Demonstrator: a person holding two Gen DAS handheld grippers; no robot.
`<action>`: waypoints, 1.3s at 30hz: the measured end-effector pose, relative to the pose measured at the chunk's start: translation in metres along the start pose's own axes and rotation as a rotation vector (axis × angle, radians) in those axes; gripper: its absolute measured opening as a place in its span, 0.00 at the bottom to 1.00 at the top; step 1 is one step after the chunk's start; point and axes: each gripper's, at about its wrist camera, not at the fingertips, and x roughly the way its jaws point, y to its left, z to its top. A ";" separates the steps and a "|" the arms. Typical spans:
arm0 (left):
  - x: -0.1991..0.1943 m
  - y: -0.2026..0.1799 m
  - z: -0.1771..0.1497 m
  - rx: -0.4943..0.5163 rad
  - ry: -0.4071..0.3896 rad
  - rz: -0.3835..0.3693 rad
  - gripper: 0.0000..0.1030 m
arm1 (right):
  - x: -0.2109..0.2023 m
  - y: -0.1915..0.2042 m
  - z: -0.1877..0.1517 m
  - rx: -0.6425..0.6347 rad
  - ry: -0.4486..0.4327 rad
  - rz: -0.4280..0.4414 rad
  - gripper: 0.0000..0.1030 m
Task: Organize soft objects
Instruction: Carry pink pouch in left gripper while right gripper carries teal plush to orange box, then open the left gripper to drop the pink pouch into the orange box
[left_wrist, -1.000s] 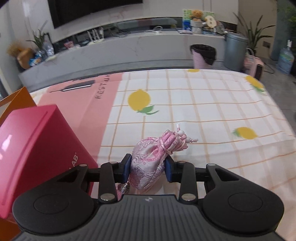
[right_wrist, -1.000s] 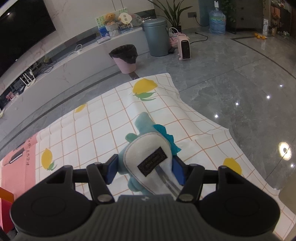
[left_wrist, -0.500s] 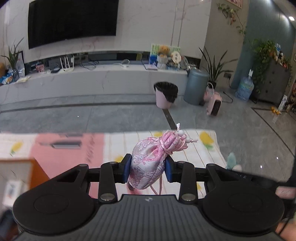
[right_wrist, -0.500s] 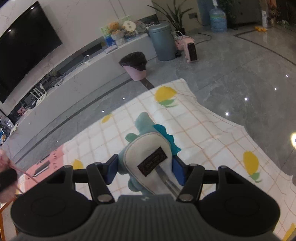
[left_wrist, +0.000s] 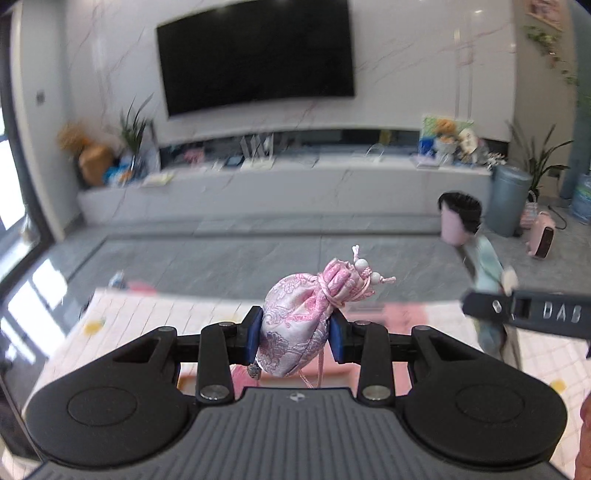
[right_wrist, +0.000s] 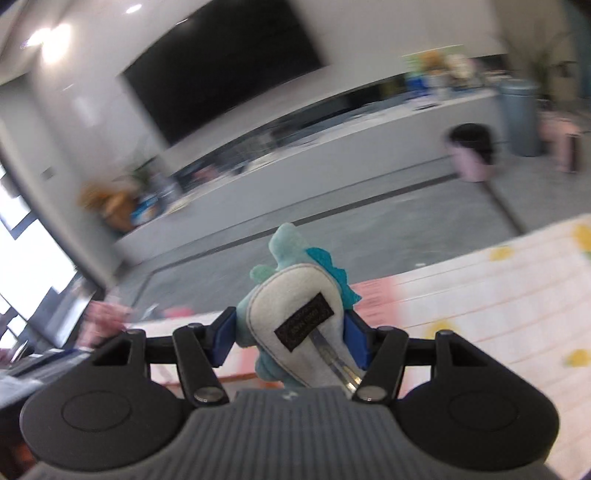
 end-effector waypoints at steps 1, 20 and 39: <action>0.003 0.012 -0.008 -0.015 0.025 -0.001 0.40 | 0.008 0.013 -0.006 -0.015 0.019 0.030 0.59; 0.075 0.089 -0.126 -0.044 0.099 -0.035 0.42 | 0.126 0.056 -0.113 -0.057 0.298 0.151 0.59; 0.056 0.123 -0.137 -0.114 0.049 -0.098 0.89 | 0.139 0.080 -0.106 -0.002 0.286 0.096 0.59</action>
